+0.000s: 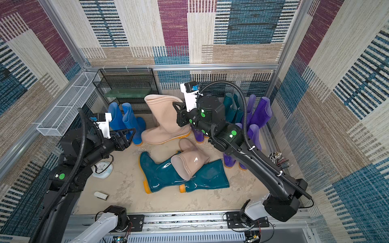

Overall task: Match and arrange rain boots in pairs
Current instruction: Pick up the rain boot from the rain pile shoes.

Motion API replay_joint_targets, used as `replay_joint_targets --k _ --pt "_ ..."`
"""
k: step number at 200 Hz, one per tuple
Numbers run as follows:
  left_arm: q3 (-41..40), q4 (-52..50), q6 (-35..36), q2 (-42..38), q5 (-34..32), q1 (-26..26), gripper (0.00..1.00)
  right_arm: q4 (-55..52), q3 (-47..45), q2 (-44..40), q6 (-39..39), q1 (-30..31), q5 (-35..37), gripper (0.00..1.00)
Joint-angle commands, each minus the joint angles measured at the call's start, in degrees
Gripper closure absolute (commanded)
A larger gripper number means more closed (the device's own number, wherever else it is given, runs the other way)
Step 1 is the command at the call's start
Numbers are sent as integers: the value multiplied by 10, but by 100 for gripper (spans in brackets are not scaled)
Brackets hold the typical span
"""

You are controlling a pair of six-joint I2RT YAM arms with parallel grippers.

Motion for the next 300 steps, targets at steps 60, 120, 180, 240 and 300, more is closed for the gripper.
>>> replay_joint_targets --k 60,120,180,240,300 --pt "-68 238 -11 54 190 0 7 48 25 19 -10 40 -93 100" --pt "-93 395 -83 71 261 -2 72 40 25 18 6 38 -133 100" --pt "-78 401 -73 84 302 -2 100 47 -14 -11 16 7 -177 32" --pt "-18 376 -68 129 389 11 100 133 -248 -173 -88 -110 -264 5" --pt "40 382 -89 179 495 23 100 187 -326 -163 -125 -133 -415 5"
